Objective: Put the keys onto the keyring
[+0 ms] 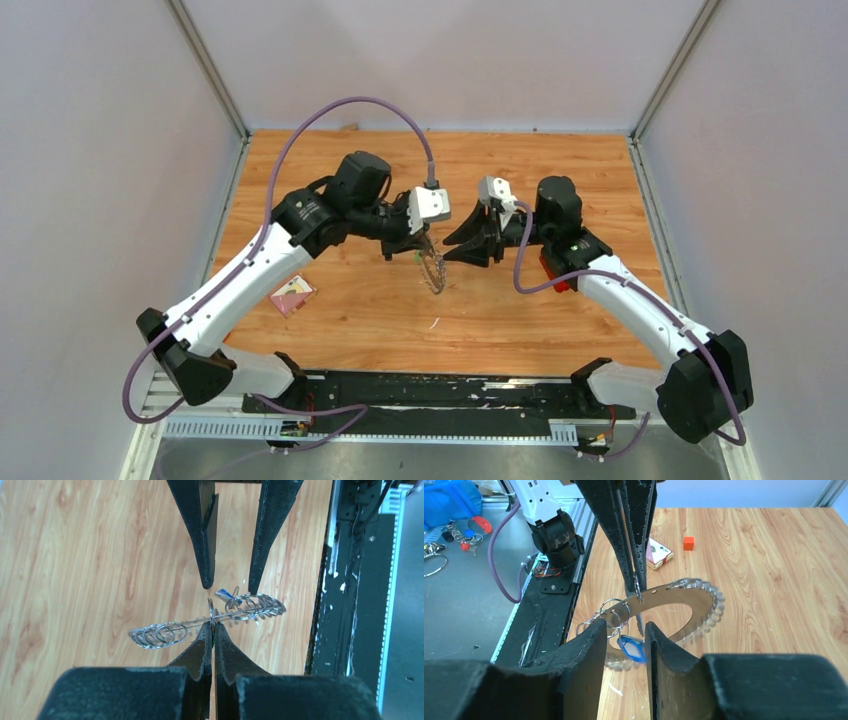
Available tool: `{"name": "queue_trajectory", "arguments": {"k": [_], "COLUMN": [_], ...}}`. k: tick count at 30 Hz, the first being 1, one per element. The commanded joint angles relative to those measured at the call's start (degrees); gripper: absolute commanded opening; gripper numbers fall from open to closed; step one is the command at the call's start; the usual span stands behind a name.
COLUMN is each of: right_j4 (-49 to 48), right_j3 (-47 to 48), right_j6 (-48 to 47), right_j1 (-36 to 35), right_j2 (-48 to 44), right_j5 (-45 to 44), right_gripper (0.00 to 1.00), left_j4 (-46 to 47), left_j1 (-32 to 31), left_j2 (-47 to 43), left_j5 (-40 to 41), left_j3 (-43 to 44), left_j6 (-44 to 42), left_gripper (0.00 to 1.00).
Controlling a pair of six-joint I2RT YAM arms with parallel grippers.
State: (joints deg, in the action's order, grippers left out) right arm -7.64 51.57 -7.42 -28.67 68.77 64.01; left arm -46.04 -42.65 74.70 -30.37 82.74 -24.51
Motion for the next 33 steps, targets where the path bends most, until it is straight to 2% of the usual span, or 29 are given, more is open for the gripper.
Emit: {"name": "queue_trajectory", "arguments": {"k": [1,11,23,26,33], "right_j4": [2.5,2.7,4.0,2.9,-5.7], "right_j3": [2.4,1.4,1.2,0.7,-1.4], "right_j6": [-3.8,-5.7,-8.2,-7.5,1.0], "right_j1": [0.3,0.4,0.3,0.3,0.1], "right_j2": [-1.4,-1.2,1.5,2.4,3.5], "right_j5": [-0.9,-2.1,-2.3,-1.3,2.7], "right_gripper": [0.35,0.37,0.35,0.35,0.33], "left_j4": [-14.3,-26.0,-32.1,-33.4,-28.6], "left_j1": [-3.0,-5.5,-5.5,-5.5,-5.5], "left_j2": [3.6,11.7,16.1,16.9,15.1], "left_j5": [7.8,18.4,19.3,15.5,8.3], "left_j3": [8.2,17.7,22.4,24.1,21.5], "left_j6": [-2.1,1.2,0.2,-2.0,-2.4], "left_gripper": [0.00,0.00,0.00,0.00,0.00]}}
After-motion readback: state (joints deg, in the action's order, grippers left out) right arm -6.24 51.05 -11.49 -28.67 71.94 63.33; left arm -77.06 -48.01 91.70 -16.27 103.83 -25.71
